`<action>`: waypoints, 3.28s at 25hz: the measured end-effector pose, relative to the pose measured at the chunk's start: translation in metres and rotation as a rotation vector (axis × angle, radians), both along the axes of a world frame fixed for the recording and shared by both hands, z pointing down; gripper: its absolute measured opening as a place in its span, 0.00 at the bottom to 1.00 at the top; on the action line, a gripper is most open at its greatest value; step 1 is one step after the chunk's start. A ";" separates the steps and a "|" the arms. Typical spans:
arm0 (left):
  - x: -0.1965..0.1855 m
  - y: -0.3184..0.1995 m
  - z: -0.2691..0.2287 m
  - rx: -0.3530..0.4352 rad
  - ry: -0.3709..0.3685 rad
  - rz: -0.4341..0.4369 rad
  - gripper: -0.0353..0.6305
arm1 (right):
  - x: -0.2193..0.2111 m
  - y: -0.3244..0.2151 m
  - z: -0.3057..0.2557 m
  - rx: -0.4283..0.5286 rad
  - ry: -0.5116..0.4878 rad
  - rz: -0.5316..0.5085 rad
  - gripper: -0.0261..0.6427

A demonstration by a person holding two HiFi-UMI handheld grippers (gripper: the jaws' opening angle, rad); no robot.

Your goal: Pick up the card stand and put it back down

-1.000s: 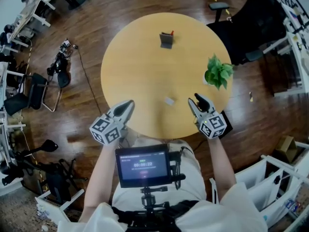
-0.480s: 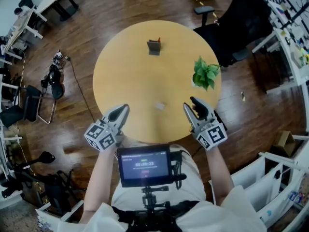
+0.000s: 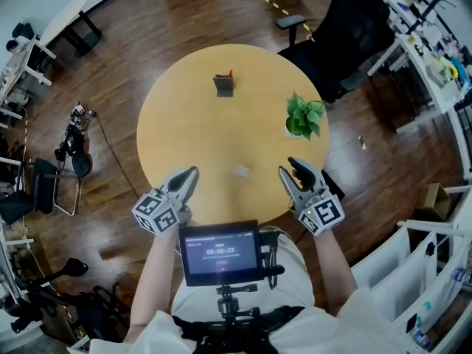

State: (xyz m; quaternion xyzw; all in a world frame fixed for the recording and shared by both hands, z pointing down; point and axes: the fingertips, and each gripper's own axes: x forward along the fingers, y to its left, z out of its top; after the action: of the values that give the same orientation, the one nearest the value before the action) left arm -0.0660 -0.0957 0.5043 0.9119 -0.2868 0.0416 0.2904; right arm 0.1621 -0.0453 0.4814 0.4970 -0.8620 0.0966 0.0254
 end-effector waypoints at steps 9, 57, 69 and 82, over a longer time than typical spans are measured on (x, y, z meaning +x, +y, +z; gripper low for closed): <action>-0.051 0.004 0.011 -0.024 -0.010 0.111 0.05 | -0.043 0.002 -0.011 -0.003 0.007 0.127 0.25; -0.109 0.111 0.000 0.050 -0.094 0.205 0.05 | -0.122 0.143 -0.037 0.005 0.207 0.163 0.17; -0.052 0.208 -0.013 0.056 -0.108 0.183 0.05 | -0.086 0.236 -0.049 0.061 0.273 0.093 0.17; -0.053 0.280 -0.019 -0.002 0.000 0.050 0.05 | -0.065 0.300 -0.032 0.069 0.302 0.030 0.17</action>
State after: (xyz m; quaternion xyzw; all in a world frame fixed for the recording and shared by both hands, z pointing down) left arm -0.1191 0.1842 0.4854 0.9186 -0.2639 0.0493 0.2900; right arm 0.0968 0.2546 0.4489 0.5194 -0.8436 -0.0085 0.1363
